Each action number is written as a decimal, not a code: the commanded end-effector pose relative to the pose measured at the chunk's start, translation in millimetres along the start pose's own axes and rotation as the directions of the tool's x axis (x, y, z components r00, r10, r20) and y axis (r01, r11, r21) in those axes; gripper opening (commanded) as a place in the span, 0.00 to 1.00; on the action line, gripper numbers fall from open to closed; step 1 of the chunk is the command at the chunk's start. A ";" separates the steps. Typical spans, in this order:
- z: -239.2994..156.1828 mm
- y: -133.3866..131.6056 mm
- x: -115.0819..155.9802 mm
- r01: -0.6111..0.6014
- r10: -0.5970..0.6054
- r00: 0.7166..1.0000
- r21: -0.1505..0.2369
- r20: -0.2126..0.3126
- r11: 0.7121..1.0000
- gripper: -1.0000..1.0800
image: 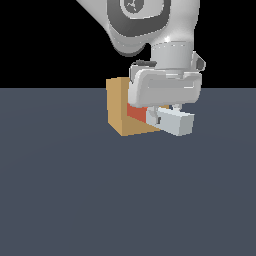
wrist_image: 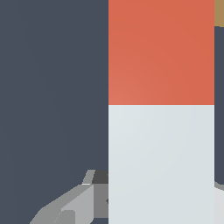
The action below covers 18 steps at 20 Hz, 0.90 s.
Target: Insert the peg into the horizontal hole in a box.
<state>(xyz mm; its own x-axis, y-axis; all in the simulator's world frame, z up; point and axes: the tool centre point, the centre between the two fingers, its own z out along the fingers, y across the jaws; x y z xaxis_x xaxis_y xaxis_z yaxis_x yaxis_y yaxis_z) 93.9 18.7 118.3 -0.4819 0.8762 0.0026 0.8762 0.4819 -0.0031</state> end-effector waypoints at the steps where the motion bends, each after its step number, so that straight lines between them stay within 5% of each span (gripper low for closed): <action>1: -11.0 9.6 8.7 -0.036 0.036 0.999 -0.004 0.002 0.999 0.00; 18: -29.8 32.5 26.9 -0.110 0.110 0.994 -0.003 0.002 0.994 0.00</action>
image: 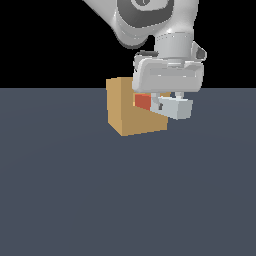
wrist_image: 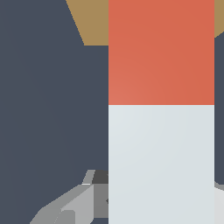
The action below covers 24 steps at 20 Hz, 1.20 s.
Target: Insert the peg into the horizontal hole in a box.
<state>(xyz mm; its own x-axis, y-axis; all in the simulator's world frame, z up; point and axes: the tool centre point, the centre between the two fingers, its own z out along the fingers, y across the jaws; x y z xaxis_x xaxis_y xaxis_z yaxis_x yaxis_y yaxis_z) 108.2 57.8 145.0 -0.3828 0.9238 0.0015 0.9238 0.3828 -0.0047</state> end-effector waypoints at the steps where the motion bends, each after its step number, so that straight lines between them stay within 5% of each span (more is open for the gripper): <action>1: 0.0 0.0 -0.1 0.000 0.000 1.000 0.000 0.000 1.000 0.00; 13: -2.2 1.4 8.2 -0.001 0.001 1.000 -0.004 0.001 1.000 0.00; 24: -4.3 0.6 89.0 -0.001 0.001 1.000 -0.007 0.002 1.000 0.00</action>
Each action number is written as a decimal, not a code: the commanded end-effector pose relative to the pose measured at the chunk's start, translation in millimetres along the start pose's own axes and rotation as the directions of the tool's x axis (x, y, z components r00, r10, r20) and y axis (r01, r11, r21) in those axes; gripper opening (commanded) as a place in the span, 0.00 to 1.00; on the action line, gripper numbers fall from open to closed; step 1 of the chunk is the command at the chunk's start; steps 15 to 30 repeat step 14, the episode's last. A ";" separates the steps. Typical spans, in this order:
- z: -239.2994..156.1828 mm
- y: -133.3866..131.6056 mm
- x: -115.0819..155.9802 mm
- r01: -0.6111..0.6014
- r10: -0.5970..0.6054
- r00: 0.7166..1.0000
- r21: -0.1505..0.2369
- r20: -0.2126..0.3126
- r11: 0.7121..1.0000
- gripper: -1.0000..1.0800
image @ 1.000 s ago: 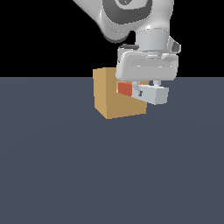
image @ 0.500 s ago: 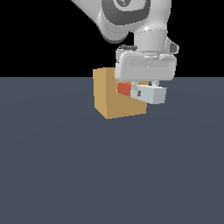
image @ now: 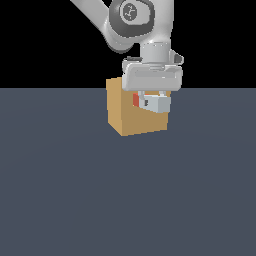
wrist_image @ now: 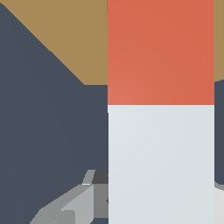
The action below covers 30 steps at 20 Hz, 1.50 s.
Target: Insert the peg into the horizontal hole in a box.
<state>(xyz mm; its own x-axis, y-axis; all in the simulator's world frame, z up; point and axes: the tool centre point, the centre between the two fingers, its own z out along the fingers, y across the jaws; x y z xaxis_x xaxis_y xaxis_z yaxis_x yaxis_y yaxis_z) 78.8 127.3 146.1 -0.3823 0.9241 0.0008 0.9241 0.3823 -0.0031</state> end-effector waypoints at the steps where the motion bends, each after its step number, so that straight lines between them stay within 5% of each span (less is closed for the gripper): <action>1: -3.3 1.3 21.5 0.000 0.000 1.000 -0.006 0.001 1.000 0.00; 8: -4.2 2.1 51.9 0.000 0.000 1.000 -0.007 0.001 1.000 0.00; 30: -4.2 3.4 48.2 0.000 0.000 1.000 -0.007 0.001 1.000 0.00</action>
